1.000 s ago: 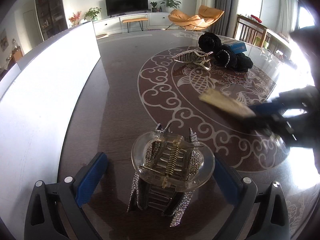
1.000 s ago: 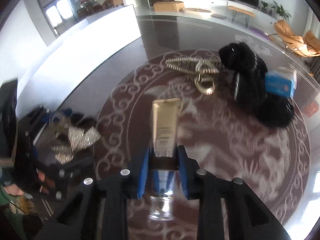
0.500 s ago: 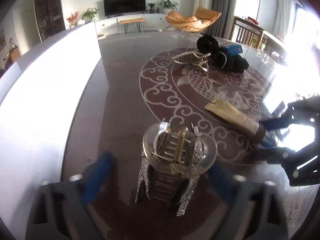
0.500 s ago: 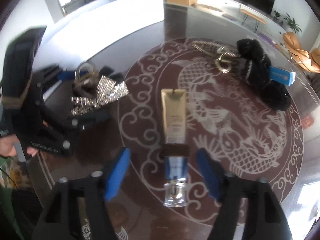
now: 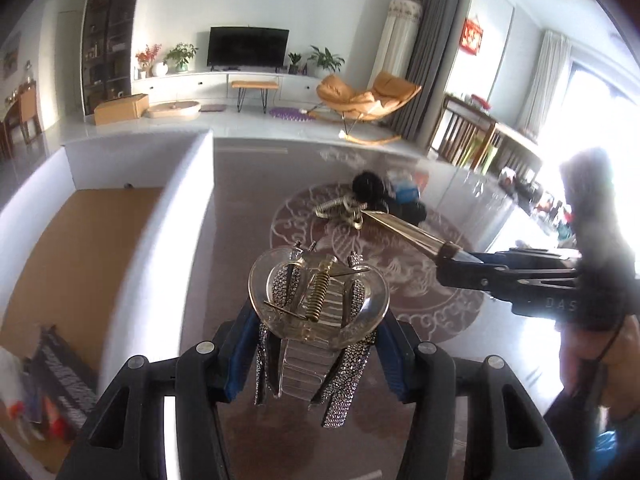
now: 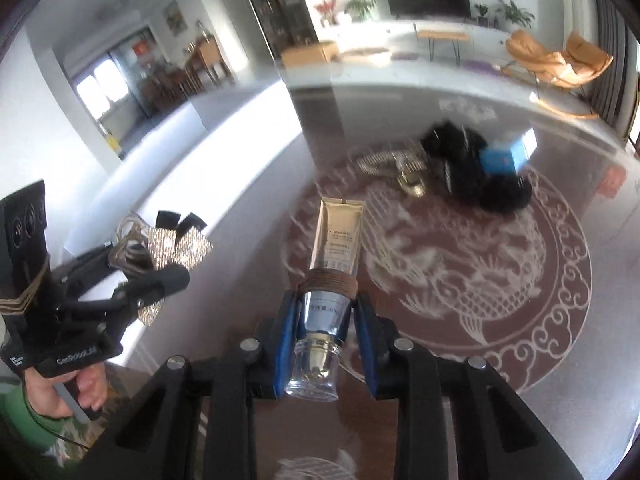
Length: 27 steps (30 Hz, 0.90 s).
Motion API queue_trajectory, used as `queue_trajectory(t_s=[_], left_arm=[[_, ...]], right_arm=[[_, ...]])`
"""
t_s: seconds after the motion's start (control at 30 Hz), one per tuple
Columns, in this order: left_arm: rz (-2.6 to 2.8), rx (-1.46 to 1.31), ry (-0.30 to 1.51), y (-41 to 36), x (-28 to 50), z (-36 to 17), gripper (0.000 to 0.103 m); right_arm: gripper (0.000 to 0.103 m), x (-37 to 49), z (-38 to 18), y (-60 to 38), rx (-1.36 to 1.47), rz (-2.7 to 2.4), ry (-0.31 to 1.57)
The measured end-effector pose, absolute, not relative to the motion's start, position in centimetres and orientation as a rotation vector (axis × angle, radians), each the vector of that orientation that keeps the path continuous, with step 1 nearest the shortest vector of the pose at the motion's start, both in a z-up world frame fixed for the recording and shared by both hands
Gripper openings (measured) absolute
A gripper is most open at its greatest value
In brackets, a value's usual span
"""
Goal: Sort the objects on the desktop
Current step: 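Carry the hair clip with the left tool while the right tool carries the tube to the bin, then open both grippers to drop the clip and tube into the bin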
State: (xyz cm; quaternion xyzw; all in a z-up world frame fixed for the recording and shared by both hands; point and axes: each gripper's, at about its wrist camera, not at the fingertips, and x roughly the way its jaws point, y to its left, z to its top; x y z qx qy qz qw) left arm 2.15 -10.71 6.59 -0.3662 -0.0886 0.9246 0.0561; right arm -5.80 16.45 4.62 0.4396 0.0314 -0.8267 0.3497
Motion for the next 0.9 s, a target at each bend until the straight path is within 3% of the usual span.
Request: queue_trajectory(t_s=[0.13,0.3,0.43,0.63,0.67,0.7,0.73,0.77,0.8,0.9], left_arm=[[2.876,-1.047,-0.305,-15.5,4.9,10.6,0.054],[3.045,-1.104,-0.218,-22.5,7.9,12.6,0.054],[3.126,-1.29,-0.23,-28.0,8.8,10.1,0.054],[3.052,-1.67,-0.323,-32.8,8.7,4.2,0.056],[3.029,-1.724,-0.338,-33.1,8.5,3.5,0.057],[3.014,-1.752,-0.361,-33.2,8.6,3.0,0.066],[3.004,-1.756,-0.387,-33.3,8.7,2.6,0.083],[3.005,-1.752,-0.397,-33.2,8.8,2.3,0.091],[3.018,-1.752,-0.386,-33.0,8.9,2.1,0.098],[3.065,-1.731,-0.358,-32.3,8.8,2.2,0.098]], right_arm=[[0.029,-4.6,8.8,12.2,1.004,-2.11,0.029],[0.029,-1.9,12.4,3.4,0.882,-1.98,0.003],[0.029,-1.6,10.9,-4.6,0.896,-1.894,0.021],[0.032,-1.3,3.5,-13.8,1.036,-1.817,0.18],[0.041,-1.3,2.3,-14.7,1.073,-1.81,0.203],[0.059,-1.3,1.5,-15.1,1.098,-1.811,0.213],[0.067,-1.2,1.2,-15.0,1.097,-1.816,0.205],[0.078,-1.2,1.3,-14.7,1.081,-1.819,0.193],[0.083,-1.2,1.4,-14.2,1.062,-1.829,0.186],[0.087,-1.9,2.3,-12.1,1.022,-1.882,0.178]])
